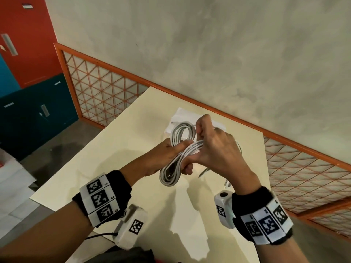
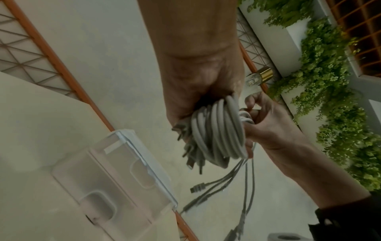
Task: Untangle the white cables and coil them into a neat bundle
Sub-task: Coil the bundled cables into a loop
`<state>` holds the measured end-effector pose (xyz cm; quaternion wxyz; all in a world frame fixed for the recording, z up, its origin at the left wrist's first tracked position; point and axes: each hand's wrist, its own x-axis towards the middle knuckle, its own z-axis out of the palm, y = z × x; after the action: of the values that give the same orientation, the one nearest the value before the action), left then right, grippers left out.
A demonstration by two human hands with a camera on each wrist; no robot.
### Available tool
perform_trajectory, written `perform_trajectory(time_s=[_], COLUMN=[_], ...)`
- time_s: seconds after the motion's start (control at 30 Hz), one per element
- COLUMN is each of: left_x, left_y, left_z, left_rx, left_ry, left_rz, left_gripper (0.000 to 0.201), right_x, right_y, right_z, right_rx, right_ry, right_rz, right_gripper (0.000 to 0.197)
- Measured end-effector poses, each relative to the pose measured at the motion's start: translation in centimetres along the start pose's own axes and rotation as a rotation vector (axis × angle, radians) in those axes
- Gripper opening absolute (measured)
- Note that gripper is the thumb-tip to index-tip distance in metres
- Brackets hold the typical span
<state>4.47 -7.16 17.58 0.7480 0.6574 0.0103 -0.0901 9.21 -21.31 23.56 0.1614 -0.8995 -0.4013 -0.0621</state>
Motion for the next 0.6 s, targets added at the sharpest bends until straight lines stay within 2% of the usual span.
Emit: perform_trajectory(time_s=[0.07,0.17,0.3,0.37,0.43,0.6], left_x=[-0.1,-0.2,-0.4,-0.6,-0.9,-0.8], left_y=[-0.3,-0.7,-1.4,-1.9,-2.3,-3.3], left_z=[0.0,-0.2,-1.1,-1.6,-1.7,-1.0], left_rx=[0.064,0.126,-0.045,-0.108,-0.108,0.15], left_ry=[-0.009,-0.029,-0.046,-0.049,-0.06,-0.108], left_rz=[-0.033,-0.079,-0.134,-0.165,-0.196,-0.245], left_gripper=[0.053,0.05,0.036,0.034,0.033,0.032], right_x=[-0.2,-0.5,-0.9,-1.1,-1.4,-1.6], right_y=[0.3,0.6,2.7,4.3,5.1,3.5], right_z=[0.2,0.6,0.0,-0.3,-0.3,-0.3], right_rx=[-0.076,-0.018,0.195,0.315,0.344,0.426], right_ry=[0.026,-0.028,-0.097,-0.192,-0.271,-0.268], right_rz=[0.006,0.026,0.088,0.119,0.106,0.015], right_gripper=[0.085,0.084,0.067,0.053,0.047,0.037])
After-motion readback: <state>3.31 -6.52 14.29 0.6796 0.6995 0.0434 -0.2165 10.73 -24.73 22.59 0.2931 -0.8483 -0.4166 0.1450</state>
